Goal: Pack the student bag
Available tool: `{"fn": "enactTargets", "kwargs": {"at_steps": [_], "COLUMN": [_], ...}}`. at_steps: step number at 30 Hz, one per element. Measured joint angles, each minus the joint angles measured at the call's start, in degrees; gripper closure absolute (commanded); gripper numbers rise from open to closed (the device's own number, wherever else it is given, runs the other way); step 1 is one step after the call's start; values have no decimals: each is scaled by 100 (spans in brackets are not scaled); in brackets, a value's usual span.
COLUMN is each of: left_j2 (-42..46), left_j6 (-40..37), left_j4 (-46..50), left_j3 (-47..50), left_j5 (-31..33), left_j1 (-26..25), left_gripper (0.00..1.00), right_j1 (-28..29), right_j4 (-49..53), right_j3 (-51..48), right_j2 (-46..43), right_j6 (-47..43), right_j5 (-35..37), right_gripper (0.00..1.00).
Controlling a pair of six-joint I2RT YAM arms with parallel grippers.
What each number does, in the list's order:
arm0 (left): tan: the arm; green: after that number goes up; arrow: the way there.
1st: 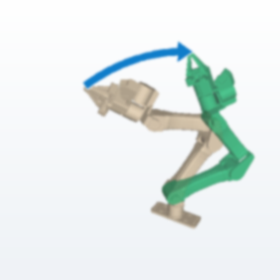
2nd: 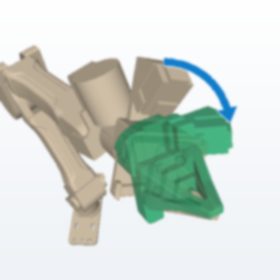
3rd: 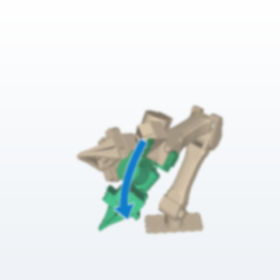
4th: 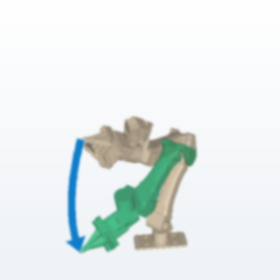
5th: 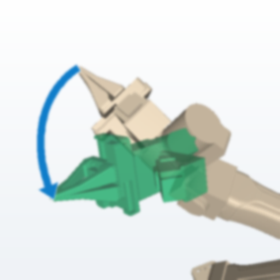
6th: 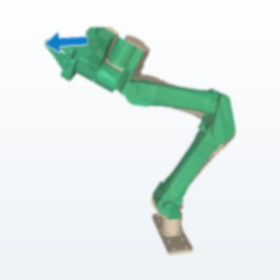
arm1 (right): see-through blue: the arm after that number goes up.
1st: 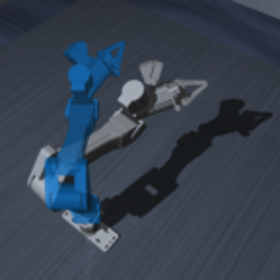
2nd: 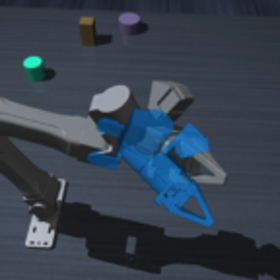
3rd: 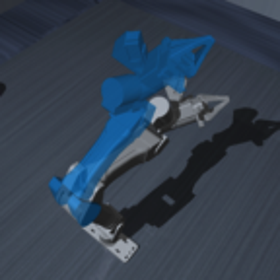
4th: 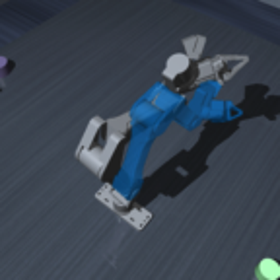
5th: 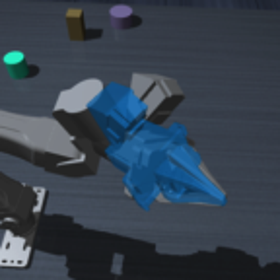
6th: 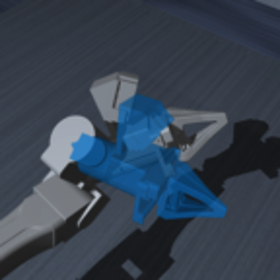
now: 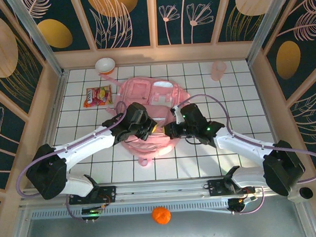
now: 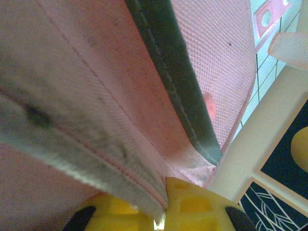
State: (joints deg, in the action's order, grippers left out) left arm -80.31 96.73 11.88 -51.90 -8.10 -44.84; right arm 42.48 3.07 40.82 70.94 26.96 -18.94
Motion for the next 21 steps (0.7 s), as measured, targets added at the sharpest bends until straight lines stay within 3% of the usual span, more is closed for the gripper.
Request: {"fn": "enactTargets", "kwargs": {"at_steps": [6,21], "left_j2": [164,240], "left_j6": [120,42], "left_j4": [-365,-529], "left_j3": [225,299], "left_j5": [-22,-85], "left_j1": [-70,-83], "left_gripper": [100,100], "right_j1": [-750,-1456], "right_j4": [219,234], "right_j3": [-61,310], "right_j2": [-168,400], "right_j6": [-417,-1086], "right_j5": [-494,-1189], "right_gripper": [100,100]}}
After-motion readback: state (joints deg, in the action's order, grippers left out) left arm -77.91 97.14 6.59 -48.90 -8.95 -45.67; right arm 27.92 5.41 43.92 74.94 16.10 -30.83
